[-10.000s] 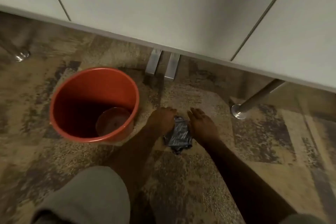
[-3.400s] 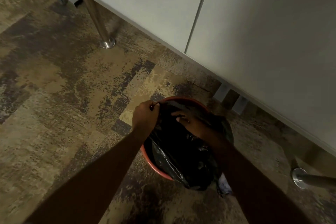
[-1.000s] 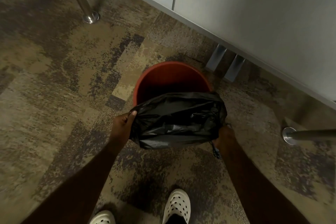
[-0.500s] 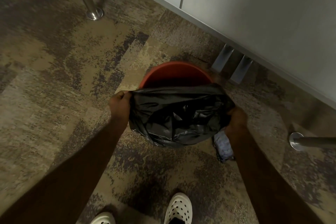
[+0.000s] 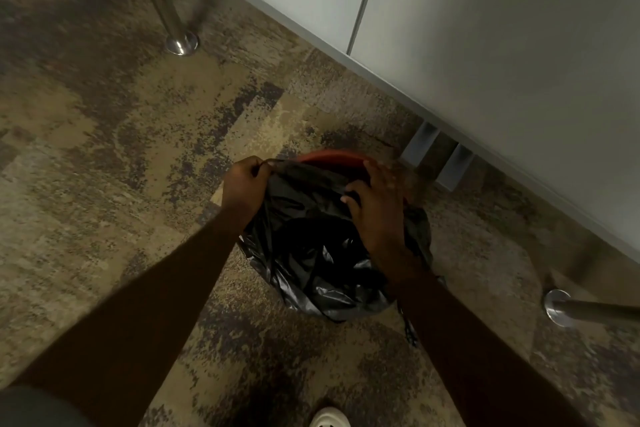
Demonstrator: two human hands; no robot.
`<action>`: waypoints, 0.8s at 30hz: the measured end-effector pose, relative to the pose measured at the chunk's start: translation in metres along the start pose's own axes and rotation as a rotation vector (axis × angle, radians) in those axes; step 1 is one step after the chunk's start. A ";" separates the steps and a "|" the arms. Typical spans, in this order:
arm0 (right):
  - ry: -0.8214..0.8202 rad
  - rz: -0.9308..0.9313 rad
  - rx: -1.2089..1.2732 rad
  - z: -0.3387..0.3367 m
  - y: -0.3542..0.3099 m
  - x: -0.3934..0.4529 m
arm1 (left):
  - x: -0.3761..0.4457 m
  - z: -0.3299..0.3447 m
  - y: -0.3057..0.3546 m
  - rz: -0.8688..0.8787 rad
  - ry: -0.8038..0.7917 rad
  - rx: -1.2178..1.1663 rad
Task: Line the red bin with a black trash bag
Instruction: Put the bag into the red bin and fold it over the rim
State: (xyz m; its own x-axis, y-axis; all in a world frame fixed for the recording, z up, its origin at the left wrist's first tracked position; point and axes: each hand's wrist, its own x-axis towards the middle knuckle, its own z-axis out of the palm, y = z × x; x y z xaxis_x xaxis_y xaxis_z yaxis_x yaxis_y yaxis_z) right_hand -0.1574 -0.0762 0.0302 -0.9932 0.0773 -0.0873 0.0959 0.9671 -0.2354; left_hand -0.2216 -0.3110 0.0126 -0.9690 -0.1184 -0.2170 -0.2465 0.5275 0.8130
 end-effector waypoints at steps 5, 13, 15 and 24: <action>0.119 0.010 0.168 -0.006 0.023 0.025 | 0.019 0.005 0.003 0.081 -0.010 0.011; 0.127 -0.074 0.138 -0.001 0.043 0.014 | 0.033 0.005 0.003 0.117 0.052 -0.069; 0.193 -0.011 0.403 -0.004 0.047 0.020 | 0.036 0.005 0.004 0.115 -0.033 -0.060; -0.079 0.534 0.741 -0.011 0.080 0.085 | 0.044 0.026 0.012 -0.128 -0.175 -0.275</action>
State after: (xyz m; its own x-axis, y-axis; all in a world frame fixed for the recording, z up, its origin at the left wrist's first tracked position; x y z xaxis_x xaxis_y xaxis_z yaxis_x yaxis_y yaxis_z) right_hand -0.2346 0.0102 0.0150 -0.7999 0.4263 -0.4223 0.5860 0.4032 -0.7029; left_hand -0.2665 -0.2875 -0.0009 -0.9178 -0.0105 -0.3970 -0.3850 0.2685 0.8830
